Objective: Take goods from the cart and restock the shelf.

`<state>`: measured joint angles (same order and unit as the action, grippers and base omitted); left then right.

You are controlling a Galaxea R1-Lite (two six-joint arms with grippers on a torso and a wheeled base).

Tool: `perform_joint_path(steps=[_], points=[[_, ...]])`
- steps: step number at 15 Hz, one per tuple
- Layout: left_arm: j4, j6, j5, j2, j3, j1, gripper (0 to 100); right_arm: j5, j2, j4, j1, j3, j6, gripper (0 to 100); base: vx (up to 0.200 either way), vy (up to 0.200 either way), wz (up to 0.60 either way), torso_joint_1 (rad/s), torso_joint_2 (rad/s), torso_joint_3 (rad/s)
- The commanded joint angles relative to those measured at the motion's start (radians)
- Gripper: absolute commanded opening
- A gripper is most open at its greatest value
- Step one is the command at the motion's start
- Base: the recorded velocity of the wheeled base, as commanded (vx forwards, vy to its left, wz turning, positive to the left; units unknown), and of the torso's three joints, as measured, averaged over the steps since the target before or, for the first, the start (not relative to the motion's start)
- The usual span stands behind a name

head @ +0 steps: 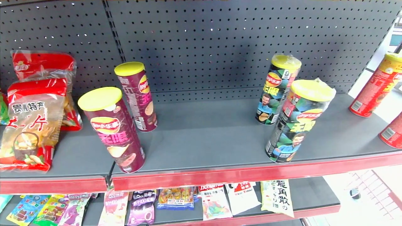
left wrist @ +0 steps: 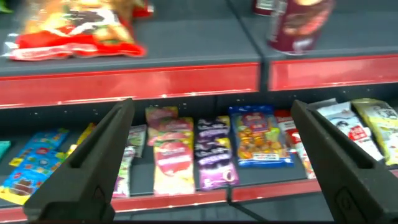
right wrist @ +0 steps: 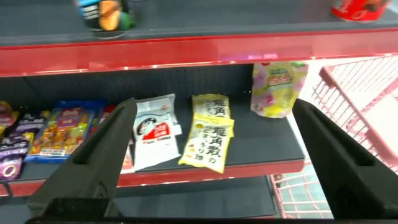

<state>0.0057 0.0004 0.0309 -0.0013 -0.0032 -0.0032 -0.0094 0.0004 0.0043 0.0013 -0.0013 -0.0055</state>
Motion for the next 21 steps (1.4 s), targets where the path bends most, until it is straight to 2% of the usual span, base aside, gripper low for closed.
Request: perform_joint_path(steps=[1, 15, 21], points=[[0.0, 0.0, 0.0, 0.001, 0.0, 0.0, 100, 0.0, 0.0, 0.0, 0.0, 0.001, -0.001, 100, 0.0, -0.2, 0.0, 0.007, 0.0, -0.002], [0.0, 0.0, 0.0, 0.001, 0.0, 0.0, 100, -0.001, 0.0, 0.0, -0.001, 0.001, -0.001, 100, 0.0, -0.2, 0.0, 0.003, 0.0, 0.004], [0.0, 0.0, 0.0, 0.001, 0.0, 0.0, 100, -0.001, 0.0, 0.0, 0.0, 0.001, -0.001, 100, 0.0, 0.0, 0.0, 0.0, 0.0, 0.0]])
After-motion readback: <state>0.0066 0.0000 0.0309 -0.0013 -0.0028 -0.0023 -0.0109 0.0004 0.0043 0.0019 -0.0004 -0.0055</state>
